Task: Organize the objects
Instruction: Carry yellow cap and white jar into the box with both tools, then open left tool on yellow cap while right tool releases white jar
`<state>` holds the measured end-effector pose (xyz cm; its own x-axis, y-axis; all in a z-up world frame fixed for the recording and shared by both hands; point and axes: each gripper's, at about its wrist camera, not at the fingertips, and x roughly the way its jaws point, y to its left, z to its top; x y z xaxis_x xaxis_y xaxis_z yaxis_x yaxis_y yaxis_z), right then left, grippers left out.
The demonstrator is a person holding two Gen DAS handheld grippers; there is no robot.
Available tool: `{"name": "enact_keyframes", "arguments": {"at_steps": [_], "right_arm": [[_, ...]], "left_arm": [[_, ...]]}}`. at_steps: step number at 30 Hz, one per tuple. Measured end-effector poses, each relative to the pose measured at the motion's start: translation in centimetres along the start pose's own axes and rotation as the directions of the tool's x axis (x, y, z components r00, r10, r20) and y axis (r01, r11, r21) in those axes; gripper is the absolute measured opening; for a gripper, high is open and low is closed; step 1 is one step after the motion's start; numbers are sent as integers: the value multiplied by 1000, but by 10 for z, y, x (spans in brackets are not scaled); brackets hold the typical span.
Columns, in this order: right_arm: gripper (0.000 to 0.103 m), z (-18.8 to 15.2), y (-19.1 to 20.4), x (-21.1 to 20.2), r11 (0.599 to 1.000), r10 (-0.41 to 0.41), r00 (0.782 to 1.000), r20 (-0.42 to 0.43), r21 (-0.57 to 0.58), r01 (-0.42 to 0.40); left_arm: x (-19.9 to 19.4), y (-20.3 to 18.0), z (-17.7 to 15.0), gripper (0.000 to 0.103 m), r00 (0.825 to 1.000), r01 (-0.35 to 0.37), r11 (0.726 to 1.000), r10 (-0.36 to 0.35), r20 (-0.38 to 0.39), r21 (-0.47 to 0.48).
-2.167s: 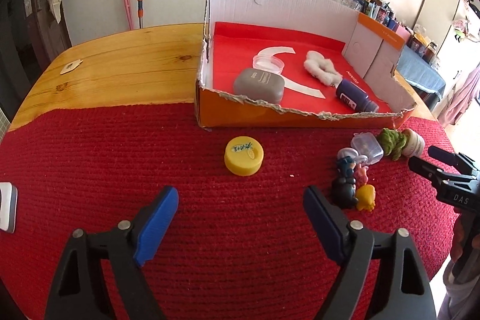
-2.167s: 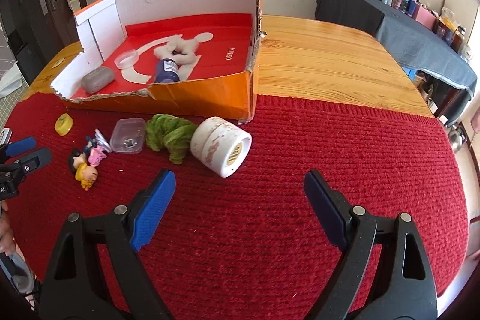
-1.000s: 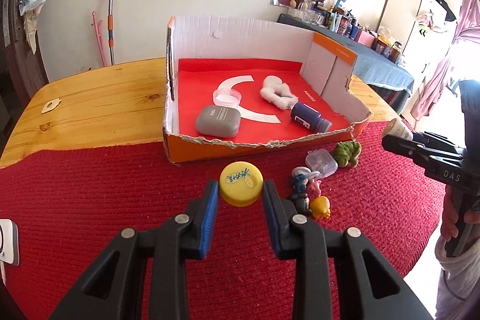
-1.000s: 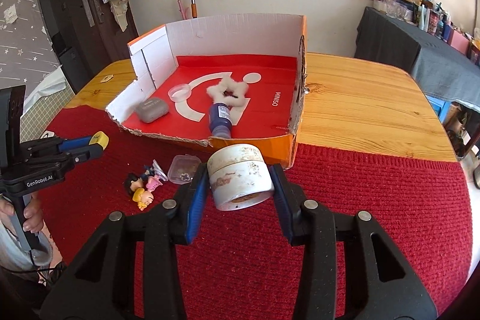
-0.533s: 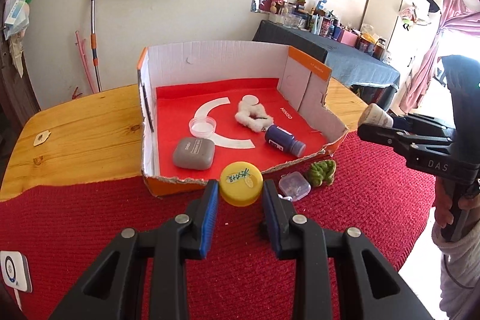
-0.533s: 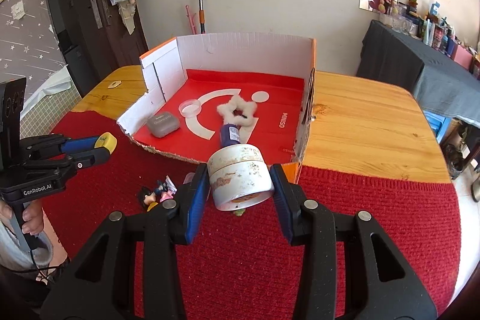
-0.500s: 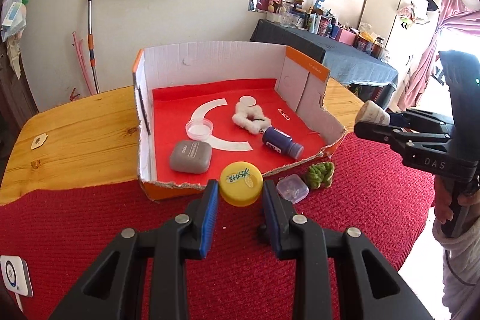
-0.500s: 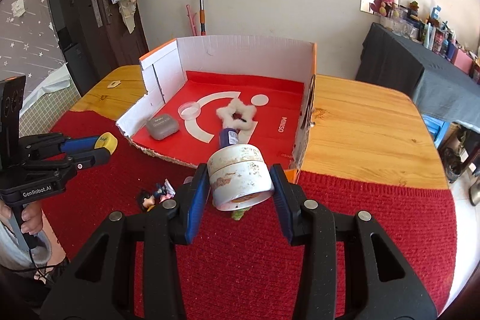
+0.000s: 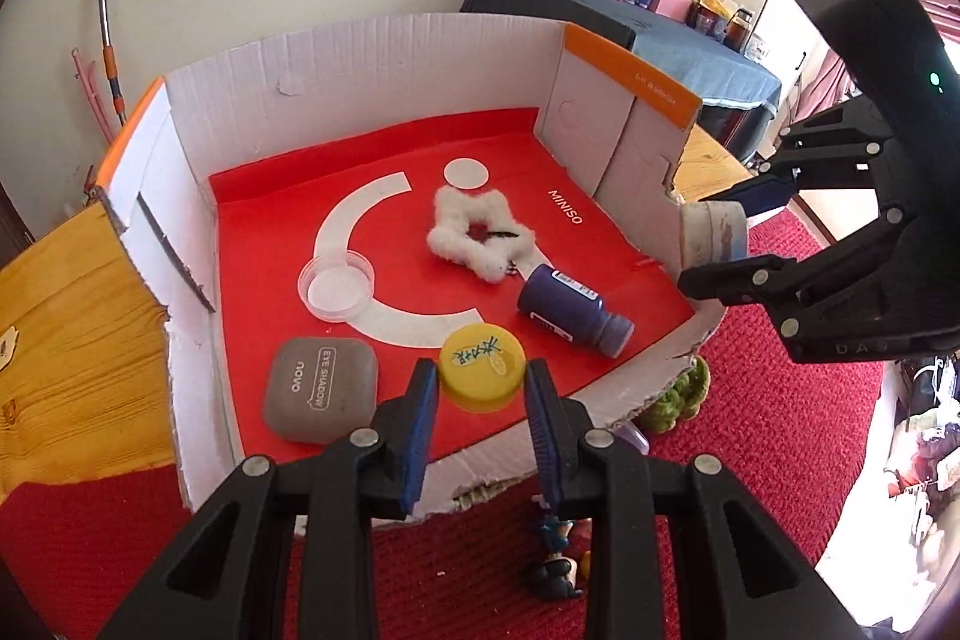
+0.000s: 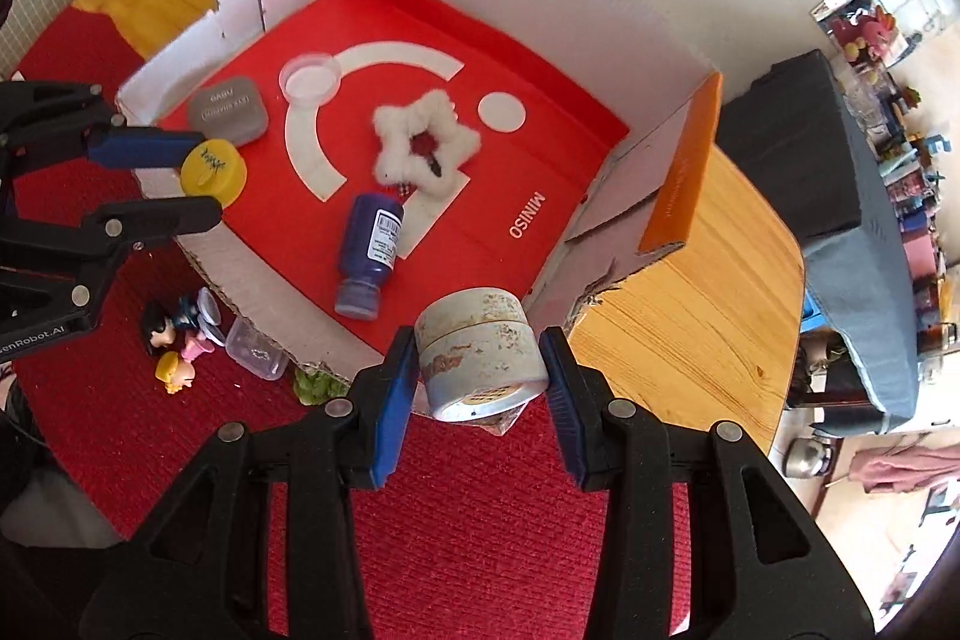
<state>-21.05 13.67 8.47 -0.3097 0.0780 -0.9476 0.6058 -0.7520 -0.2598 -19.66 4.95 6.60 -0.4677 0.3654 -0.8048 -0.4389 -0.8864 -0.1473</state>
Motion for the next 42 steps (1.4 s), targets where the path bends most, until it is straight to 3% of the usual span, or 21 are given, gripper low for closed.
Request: {"name": "enact_keyframes", "arguments": {"at_steps": [8,17,42], "right_arm": [[39,18,1,39,998,19,980,-198,-56,-31],[39,23,0,67,994,66,945,-319,-57,-89],[41,6,-10,75,994,82,943,-322,-42,-101]], "left_arm": [[23,6,3,31,998,39,999,-39,-39,10],[37,11,6,31,994,83,997,-83,-75,-1],[44,9,7,34,994,86,996,-86,-74,0]]}}
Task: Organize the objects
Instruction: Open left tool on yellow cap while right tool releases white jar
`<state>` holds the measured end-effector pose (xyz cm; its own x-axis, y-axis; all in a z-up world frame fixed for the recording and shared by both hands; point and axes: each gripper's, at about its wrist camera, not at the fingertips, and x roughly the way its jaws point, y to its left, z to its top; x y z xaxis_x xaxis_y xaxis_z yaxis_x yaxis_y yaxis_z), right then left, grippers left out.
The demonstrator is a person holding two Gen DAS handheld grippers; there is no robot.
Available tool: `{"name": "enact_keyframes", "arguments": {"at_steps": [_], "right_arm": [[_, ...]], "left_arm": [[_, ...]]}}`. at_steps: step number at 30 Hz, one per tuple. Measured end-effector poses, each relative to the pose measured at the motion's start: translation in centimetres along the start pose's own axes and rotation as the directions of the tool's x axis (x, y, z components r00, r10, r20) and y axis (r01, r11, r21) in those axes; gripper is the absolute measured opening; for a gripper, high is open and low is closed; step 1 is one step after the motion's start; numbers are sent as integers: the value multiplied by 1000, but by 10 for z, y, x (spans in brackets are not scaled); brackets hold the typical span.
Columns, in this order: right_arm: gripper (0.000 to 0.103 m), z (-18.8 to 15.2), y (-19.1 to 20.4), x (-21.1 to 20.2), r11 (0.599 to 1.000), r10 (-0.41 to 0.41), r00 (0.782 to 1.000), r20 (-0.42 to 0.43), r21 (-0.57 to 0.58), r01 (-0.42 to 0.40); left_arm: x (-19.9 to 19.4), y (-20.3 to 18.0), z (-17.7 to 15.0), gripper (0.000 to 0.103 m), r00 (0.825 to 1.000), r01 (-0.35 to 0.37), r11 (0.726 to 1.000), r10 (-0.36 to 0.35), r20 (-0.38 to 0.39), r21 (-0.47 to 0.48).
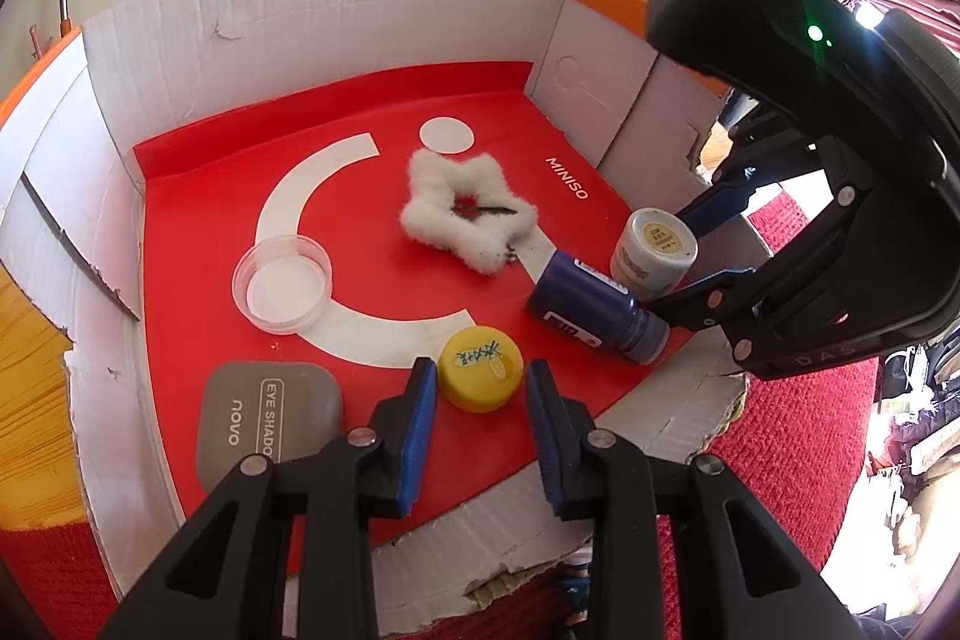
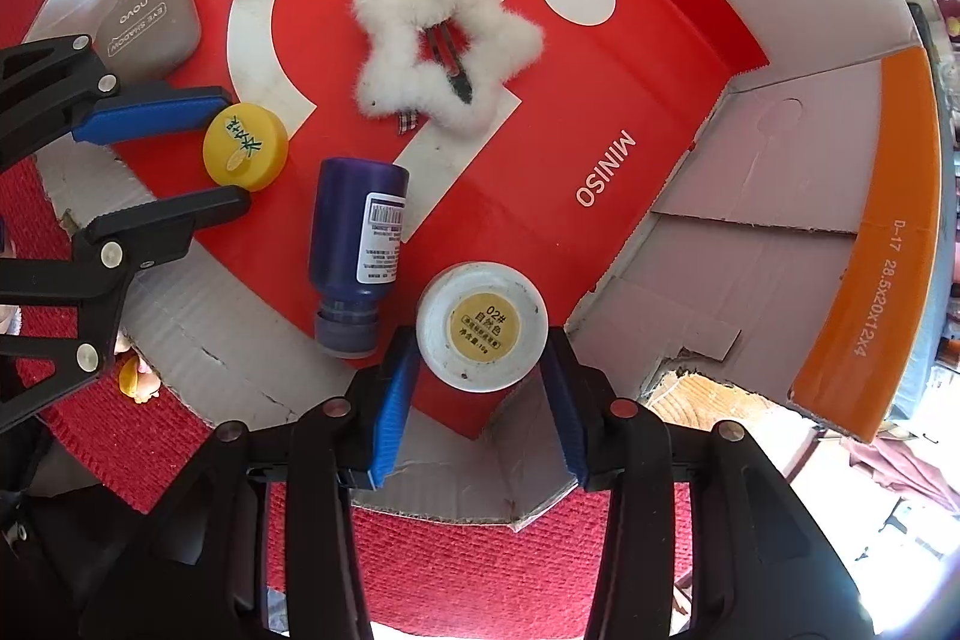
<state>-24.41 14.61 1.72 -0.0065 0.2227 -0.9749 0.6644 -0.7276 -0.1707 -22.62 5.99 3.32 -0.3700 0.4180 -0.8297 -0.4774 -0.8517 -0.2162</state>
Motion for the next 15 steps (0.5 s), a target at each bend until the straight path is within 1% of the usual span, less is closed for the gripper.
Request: {"name": "enact_keyframes", "arguments": {"at_steps": [3,10,15], "right_arm": [[42,-3,0,-1,1000,-4,1000,1,0,4],[42,-17,1,-4,1000,-6,1000,11,-5,6],[43,-30,0,-14,1000,-3,999,41,7,3]], "left_arm": [[0,0,1,39,1000,0,1000,0,1,-3],[-1,-2,1,39,1000,-14,1000,14,4,-11],[-8,-6,1,39,1000,-16,1000,17,21,-17]]}}
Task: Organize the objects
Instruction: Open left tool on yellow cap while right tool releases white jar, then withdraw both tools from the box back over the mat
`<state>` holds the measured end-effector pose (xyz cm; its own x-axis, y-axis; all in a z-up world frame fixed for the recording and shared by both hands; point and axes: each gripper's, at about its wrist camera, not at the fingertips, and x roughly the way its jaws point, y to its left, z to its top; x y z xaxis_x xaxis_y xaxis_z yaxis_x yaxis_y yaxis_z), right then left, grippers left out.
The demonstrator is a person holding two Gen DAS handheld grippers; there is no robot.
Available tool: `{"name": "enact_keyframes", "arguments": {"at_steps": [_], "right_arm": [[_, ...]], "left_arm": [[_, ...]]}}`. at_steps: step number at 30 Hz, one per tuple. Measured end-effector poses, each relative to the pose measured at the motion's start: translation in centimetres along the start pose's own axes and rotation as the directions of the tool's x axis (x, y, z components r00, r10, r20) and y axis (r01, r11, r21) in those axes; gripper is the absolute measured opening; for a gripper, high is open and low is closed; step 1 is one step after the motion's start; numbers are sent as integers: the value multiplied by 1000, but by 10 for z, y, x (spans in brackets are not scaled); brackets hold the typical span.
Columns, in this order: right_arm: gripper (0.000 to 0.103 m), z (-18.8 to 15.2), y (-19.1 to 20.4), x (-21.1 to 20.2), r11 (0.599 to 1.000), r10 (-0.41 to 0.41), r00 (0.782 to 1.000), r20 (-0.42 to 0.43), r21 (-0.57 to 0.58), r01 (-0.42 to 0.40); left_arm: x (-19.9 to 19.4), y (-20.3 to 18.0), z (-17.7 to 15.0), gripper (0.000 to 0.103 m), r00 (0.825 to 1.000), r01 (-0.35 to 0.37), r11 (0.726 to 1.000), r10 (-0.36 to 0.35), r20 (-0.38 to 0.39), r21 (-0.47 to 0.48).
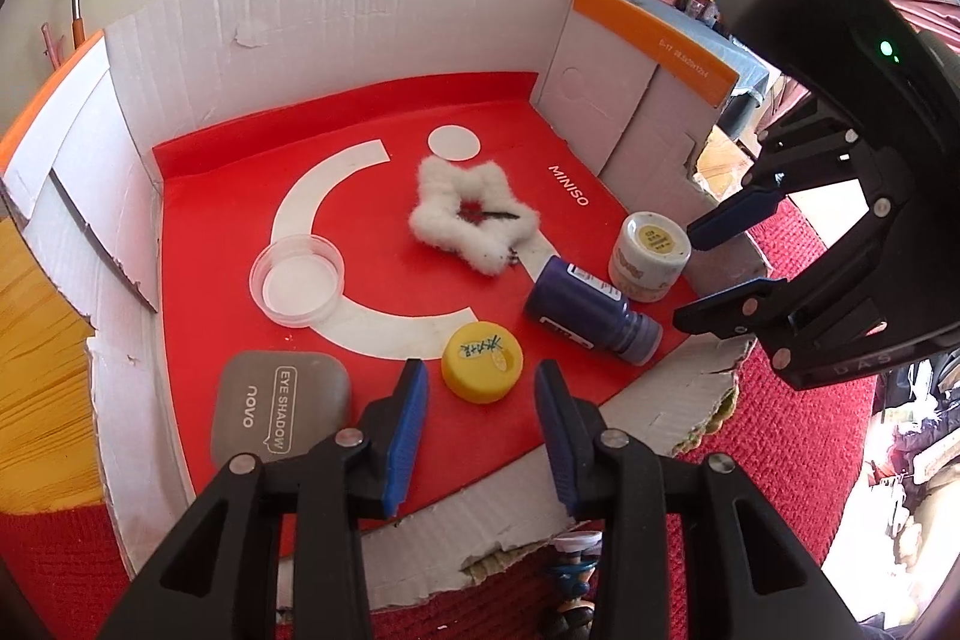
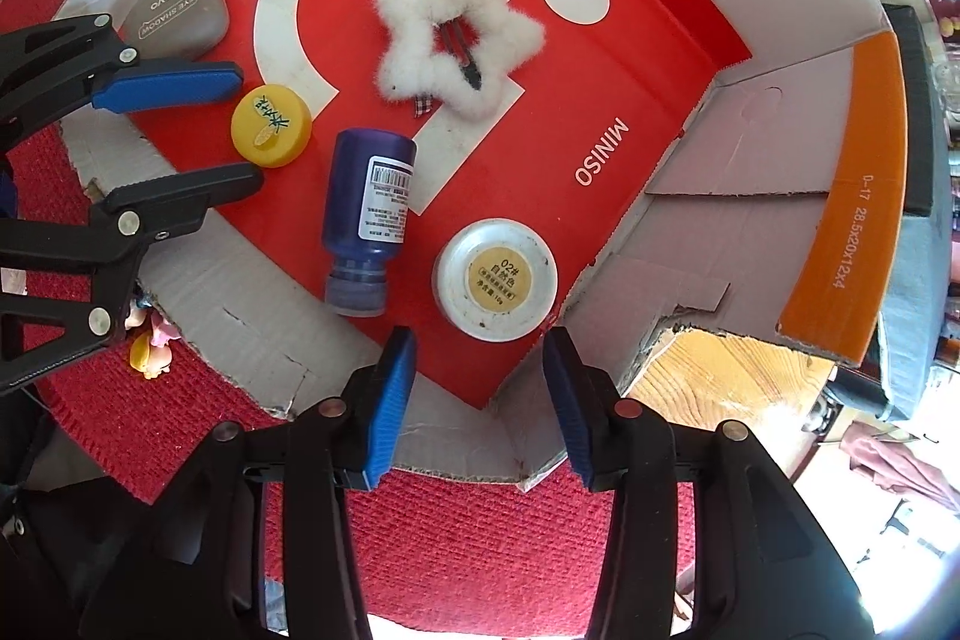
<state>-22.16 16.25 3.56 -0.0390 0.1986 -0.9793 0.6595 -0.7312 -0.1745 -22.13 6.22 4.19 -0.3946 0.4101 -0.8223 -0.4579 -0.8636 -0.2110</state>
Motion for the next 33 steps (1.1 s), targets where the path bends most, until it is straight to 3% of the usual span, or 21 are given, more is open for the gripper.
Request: {"name": "enact_keyframes", "arguments": {"at_steps": [7,11,14,18,20,25,27,33], "right_arm": [[43,-26,-8,-30,998,33,994,101,44,-37],[43,-46,-15,-55,989,90,970,225,94,-114],[43,-50,-6,-75,971,144,922,361,129,-202],[45,-44,7,-93,959,100,847,522,176,-221],[46,-46,6,-82,940,107,802,588,203,-274],[50,-66,28,-82,942,11,743,669,243,-233],[57,-85,36,-91,937,-18,709,705,259,-234],[63,-119,53,-93,907,-63,606,793,299,-298]], "left_arm": [[-19,-12,2,39,999,-15,1000,15,48,-9],[-32,-19,3,39,996,-19,1000,21,87,-25],[-66,-4,-13,44,992,-29,999,34,122,-42],[-83,-4,-25,48,986,-51,997,60,154,-63],[-93,-5,-31,48,981,-69,995,80,178,-72],[-122,-12,-49,61,957,-105,990,127,260,-95],[-130,-16,-56,63,949,-108,989,134,287,-102],[-134,-27,-77,69,931,-125,985,158,329,-119]]}}
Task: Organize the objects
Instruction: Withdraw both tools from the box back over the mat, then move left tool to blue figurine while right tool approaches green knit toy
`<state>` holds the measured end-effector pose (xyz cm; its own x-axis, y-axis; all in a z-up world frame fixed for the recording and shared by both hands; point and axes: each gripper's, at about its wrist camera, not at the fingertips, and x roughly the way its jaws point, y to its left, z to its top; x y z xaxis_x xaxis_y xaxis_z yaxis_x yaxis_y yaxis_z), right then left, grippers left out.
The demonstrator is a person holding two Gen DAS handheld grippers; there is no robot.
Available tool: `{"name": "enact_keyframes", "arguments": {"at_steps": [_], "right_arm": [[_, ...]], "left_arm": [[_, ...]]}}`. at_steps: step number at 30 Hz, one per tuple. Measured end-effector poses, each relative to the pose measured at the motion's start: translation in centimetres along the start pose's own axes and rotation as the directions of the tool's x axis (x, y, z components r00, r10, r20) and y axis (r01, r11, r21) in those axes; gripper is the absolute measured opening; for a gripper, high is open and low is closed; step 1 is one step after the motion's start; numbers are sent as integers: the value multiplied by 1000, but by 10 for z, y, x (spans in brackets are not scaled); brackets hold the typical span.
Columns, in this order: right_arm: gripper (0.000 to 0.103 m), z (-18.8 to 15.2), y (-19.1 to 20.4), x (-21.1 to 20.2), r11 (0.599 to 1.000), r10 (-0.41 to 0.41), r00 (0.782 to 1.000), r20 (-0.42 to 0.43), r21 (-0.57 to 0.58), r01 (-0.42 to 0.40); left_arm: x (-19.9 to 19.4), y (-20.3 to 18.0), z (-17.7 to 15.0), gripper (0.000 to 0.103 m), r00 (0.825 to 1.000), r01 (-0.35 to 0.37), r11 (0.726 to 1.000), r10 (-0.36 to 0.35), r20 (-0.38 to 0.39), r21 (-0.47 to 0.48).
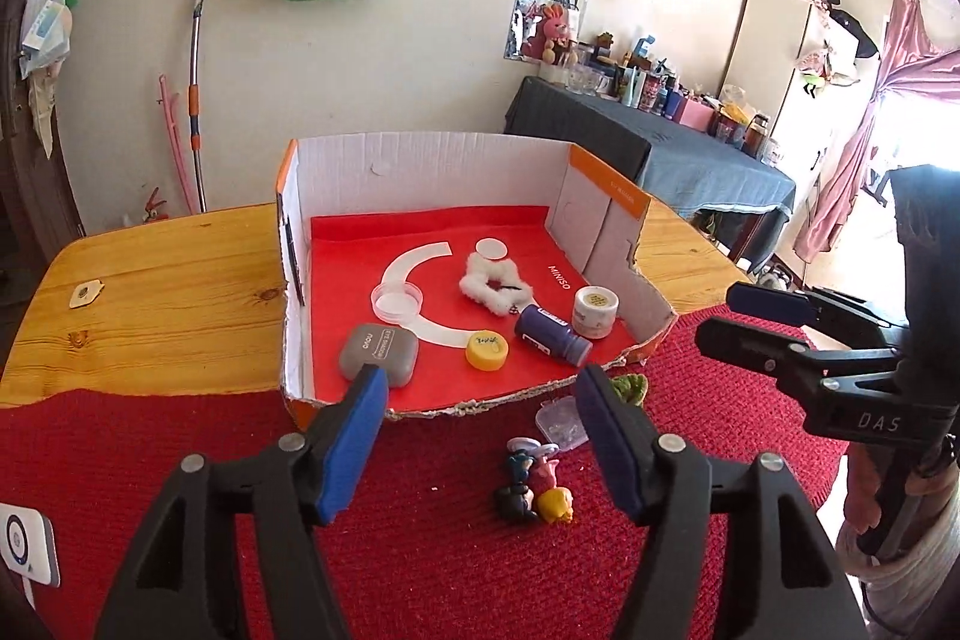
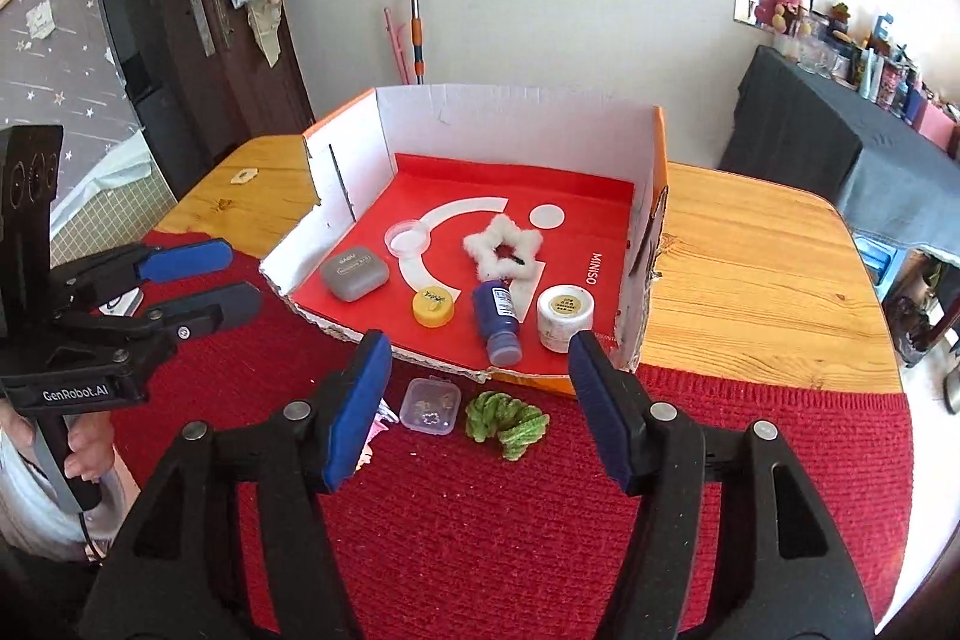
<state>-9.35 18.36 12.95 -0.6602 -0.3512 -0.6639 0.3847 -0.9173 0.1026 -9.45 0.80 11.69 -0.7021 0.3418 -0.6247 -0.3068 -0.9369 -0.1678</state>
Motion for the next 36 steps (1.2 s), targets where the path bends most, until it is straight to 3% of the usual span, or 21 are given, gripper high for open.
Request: {"name": "enact_keyframes", "arguments": {"at_steps": [7,10,17,27,36], "right_arm": [[69,-28,3,-20,996,-76,989,125,63,68],[72,-36,8,-23,995,-99,984,145,47,93],[81,-51,14,-31,992,-123,974,188,61,113],[87,-76,8,-24,988,-137,979,154,96,123],[87,-98,1,-6,985,-135,988,74,122,125]], "left_arm": [[1,-2,-24,75,999,-45,998,45,3,-39],[4,-1,-32,76,999,-48,997,48,-9,-64],[3,-6,-47,88,997,-73,994,73,-7,-78],[14,-8,-67,92,993,-108,990,104,-53,-88],[29,0,-90,97,986,-135,984,120,-118,-121]]}}
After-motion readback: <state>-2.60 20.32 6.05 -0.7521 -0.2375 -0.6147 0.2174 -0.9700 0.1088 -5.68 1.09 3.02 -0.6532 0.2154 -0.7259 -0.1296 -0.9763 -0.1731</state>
